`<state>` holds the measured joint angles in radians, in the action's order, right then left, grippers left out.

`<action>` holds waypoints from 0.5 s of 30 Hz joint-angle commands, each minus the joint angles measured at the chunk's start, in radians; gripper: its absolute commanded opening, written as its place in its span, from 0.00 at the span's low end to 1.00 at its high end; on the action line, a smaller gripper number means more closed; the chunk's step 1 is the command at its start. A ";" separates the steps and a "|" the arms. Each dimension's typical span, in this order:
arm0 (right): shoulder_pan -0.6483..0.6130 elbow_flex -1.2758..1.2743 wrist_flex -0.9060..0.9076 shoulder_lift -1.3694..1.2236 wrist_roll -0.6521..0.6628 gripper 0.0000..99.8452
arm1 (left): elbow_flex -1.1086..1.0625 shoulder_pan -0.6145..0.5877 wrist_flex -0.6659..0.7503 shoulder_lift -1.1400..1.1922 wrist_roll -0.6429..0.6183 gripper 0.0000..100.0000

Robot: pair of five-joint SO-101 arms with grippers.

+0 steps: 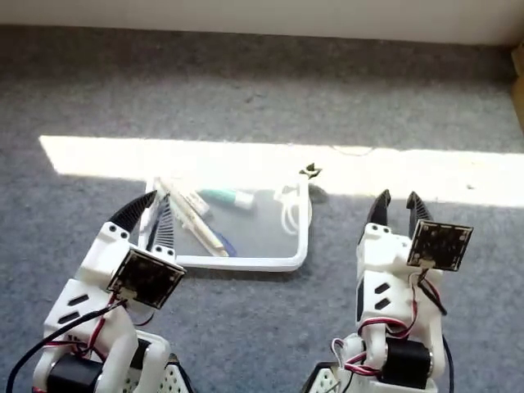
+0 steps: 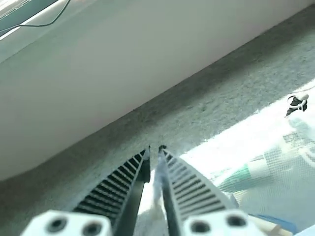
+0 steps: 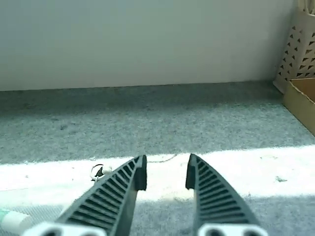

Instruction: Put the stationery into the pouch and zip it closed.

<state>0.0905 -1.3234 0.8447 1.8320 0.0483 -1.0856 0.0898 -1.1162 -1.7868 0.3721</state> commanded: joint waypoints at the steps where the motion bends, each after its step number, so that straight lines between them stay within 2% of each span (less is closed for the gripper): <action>1: -0.036 0.051 0.033 0.004 0.002 0.12 | 0.048 -0.048 -0.029 -0.001 -0.011 0.01; 7: -0.039 0.059 0.188 0.005 0.002 0.12 | 0.045 -0.051 -0.100 -0.001 -0.011 0.01; 15: -0.033 0.051 0.303 0.005 0.009 0.12 | -0.050 -0.056 -0.103 -0.001 -0.011 0.01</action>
<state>0.0583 -1.3234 1.1132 1.8351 0.0483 -1.1132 0.0514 -1.2160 -1.7868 0.3721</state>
